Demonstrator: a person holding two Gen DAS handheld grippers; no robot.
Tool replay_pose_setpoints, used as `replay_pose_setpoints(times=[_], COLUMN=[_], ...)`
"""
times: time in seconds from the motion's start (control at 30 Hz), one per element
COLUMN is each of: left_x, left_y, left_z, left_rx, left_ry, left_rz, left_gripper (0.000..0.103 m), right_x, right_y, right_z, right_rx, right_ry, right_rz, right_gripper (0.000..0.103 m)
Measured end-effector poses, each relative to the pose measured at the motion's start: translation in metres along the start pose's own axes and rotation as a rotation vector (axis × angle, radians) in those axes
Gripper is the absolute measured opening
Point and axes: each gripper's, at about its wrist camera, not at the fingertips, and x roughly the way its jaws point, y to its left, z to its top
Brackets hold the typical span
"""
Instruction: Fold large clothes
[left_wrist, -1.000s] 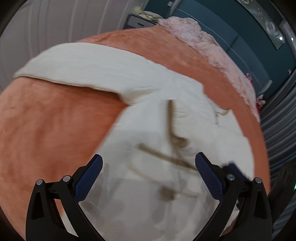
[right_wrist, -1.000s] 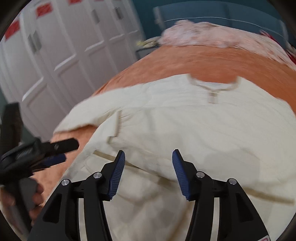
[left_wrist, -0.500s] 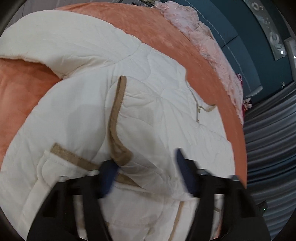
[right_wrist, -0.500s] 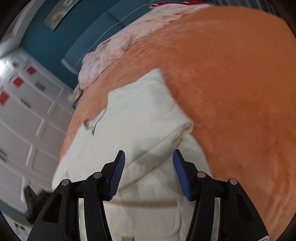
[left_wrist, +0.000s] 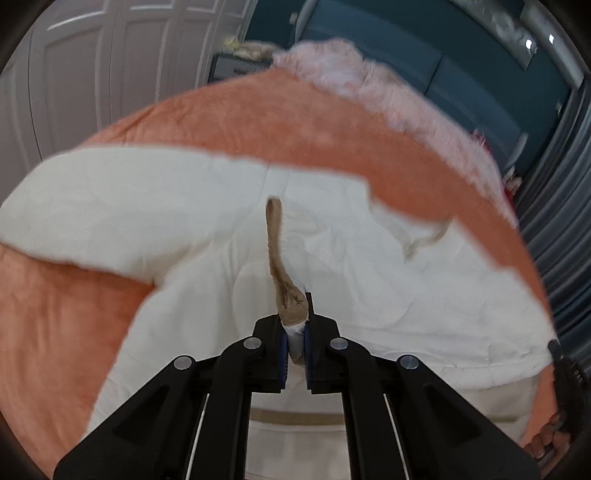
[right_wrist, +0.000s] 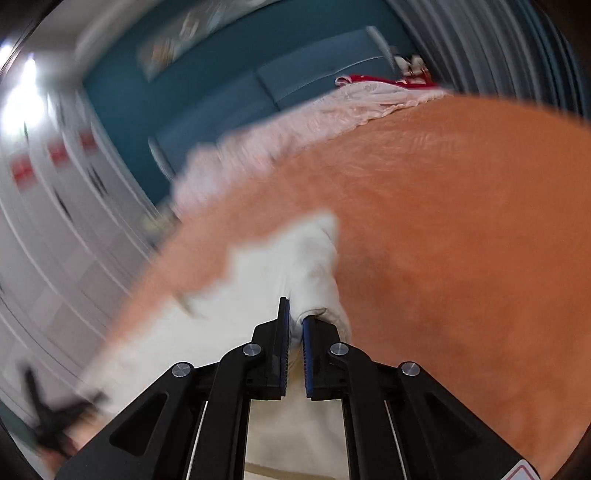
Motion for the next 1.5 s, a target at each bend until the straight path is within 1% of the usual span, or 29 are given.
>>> replay_pose_setpoints(times=[0.03,0.1,0.13,0.2,0.33,0.47,0.53,0.57,0.6,0.63,0.7,0.73,0.77,0.8,0.83,0.9,0.93,0.97,1.03,1.1,1.17,1.23,1.33,1.5], left_x=[0.011,0.030,0.034,0.036,0.042,0.043,0.043,0.043,0.043,0.043,0.042,0.042,0.042,0.043,0.043,0.043,0.043,0.043,0.043,0.043,0.044,0.044,0.045,0.046], left_y=[0.003,0.006,0.005,0.002,0.000,-0.004,-0.005,-0.005,-0.006,-0.006,-0.007,-0.008,-0.009,-0.009,-0.010,-0.011,-0.011,-0.011,-0.012,-0.012,-0.012,-0.011,-0.010,-0.011], left_z=[-0.006,-0.020,-0.025,-0.032,-0.037,-0.042,-0.045,-0.045,-0.046,-0.047,-0.049,-0.050,-0.050,-0.051,-0.051,-0.052,-0.052,-0.052,-0.052,-0.052,-0.053,-0.053,-0.053,-0.055], left_rx=[0.001,0.008,0.019,0.061,0.100,0.128,0.133,0.135,0.136,0.138,0.143,0.148,0.153,0.157,0.160,0.164,0.165,0.163,0.164,0.166,0.169,0.168,0.163,0.167], left_ry=[0.025,0.065,0.065,0.039,0.012,-0.032,-0.050,-0.056,-0.058,-0.060,-0.067,-0.070,-0.073,-0.075,-0.077,-0.079,-0.080,-0.079,-0.080,-0.080,-0.082,-0.083,-0.085,-0.090], left_rz=[0.017,0.036,0.044,0.071,0.092,0.108,0.110,0.110,0.109,0.109,0.110,0.114,0.119,0.123,0.127,0.130,0.130,0.129,0.130,0.132,0.134,0.131,0.125,0.130], left_gripper=[0.006,0.006,0.006,0.006,0.007,0.008,0.008,0.008,0.008,0.008,0.008,0.008,0.008,0.008,0.008,0.008,0.008,0.008,0.008,0.008,0.008,0.008,0.008,0.008], right_x=[0.013,0.030,0.035,0.043,0.056,0.059,0.059,0.058,0.055,0.050,0.031,0.017,0.002,-0.006,-0.012,-0.008,0.000,0.006,0.027,0.045,0.059,0.073,0.082,0.085], right_y=[-0.004,-0.017,-0.021,-0.026,-0.026,-0.024,-0.025,-0.026,-0.030,-0.030,-0.021,-0.012,0.004,0.021,0.045,0.081,0.105,0.119,0.153,0.175,0.188,0.197,0.195,0.190], right_z=[-0.008,-0.020,-0.025,-0.034,-0.048,-0.053,-0.054,-0.054,-0.053,-0.051,-0.048,-0.049,-0.050,-0.051,-0.055,-0.060,-0.067,-0.070,-0.085,-0.097,-0.111,-0.126,-0.137,-0.143], right_rx=[-0.009,0.006,0.011,0.011,-0.025,-0.046,-0.037,-0.018,-0.007,0.001,0.003,-0.008,-0.048,-0.093,-0.145,-0.205,-0.234,-0.250,-0.303,-0.321,-0.328,-0.343,-0.358,-0.368], right_ry=[0.050,0.112,0.129,0.156,0.174,0.174,0.176,0.177,0.179,0.179,0.149,0.112,0.067,0.045,0.038,0.076,0.104,0.119,0.166,0.210,0.249,0.276,0.276,0.267], right_rz=[-0.032,-0.069,-0.082,-0.106,-0.145,-0.164,-0.156,-0.134,-0.127,-0.130,-0.177,-0.204,-0.221,-0.216,-0.186,-0.121,-0.067,-0.039,-0.006,0.019,0.031,0.013,-0.011,-0.015], right_gripper=[0.005,0.004,0.004,0.005,0.005,0.005,0.005,0.007,0.008,0.011,0.019,0.021,0.021,0.021,0.021,0.021,0.021,0.021,0.021,0.021,0.019,0.018,0.018,0.018])
